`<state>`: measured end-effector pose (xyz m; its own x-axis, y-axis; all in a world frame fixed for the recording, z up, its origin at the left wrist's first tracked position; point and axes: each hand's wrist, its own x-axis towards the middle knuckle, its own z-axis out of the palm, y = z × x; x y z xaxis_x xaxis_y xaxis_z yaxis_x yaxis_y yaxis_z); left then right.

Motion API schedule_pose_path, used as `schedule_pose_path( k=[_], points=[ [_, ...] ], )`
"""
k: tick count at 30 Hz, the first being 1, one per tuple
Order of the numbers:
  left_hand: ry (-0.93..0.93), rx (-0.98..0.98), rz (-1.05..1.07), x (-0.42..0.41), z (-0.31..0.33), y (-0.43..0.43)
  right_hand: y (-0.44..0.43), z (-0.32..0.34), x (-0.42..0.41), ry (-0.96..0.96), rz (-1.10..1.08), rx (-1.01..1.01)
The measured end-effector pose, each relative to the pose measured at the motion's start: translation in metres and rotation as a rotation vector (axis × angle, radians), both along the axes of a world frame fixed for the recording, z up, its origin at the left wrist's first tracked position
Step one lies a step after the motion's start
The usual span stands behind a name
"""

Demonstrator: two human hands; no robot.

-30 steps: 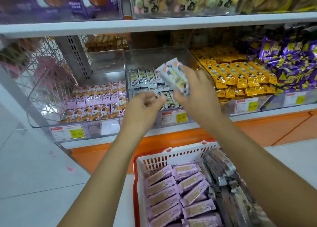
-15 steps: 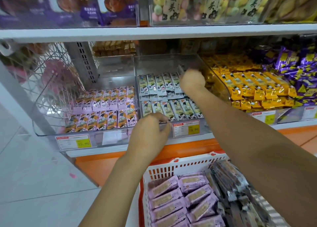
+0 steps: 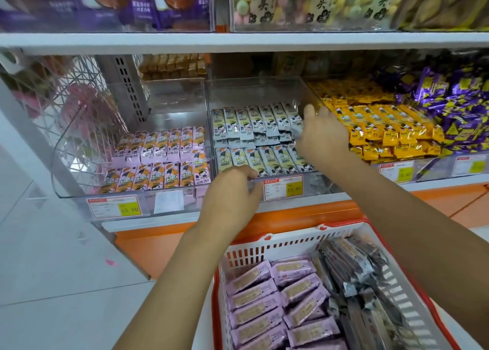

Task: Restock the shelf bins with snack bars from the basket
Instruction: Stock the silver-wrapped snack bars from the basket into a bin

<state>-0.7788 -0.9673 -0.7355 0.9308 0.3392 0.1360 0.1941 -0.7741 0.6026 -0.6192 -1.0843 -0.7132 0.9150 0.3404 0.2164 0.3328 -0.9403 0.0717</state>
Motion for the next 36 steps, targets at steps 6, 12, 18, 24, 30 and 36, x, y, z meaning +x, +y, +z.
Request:
schedule_pose_path(
  k=[6, 12, 18, 24, 30, 36],
  points=[
    [-0.014, 0.017, -0.013, -0.005, -0.003, -0.004, -0.016, -0.007, -0.017, -0.005, -0.010, -0.241],
    [-0.056, 0.047, -0.024, -0.017, -0.006, -0.010, -0.019, 0.002, -0.030, 0.009, -0.027, -0.235],
    [-0.117, 0.102, -0.069, -0.043, -0.020, -0.024, -0.049, -0.004, -0.050, -0.095, 0.098, -0.024],
    [0.123, 0.044, -0.160, -0.060, -0.061, -0.034, -0.114, -0.082, -0.090, 0.040, 0.189, 0.289],
    [0.635, 0.250, -0.336, -0.075, -0.121, -0.044, -0.167, -0.188, -0.090, 0.400, -0.109, 0.050],
    [1.037, 0.534, -0.372, -0.086, -0.151, -0.054, -0.167, -0.225, -0.084, 0.536, -0.132, 0.049]
  ],
)
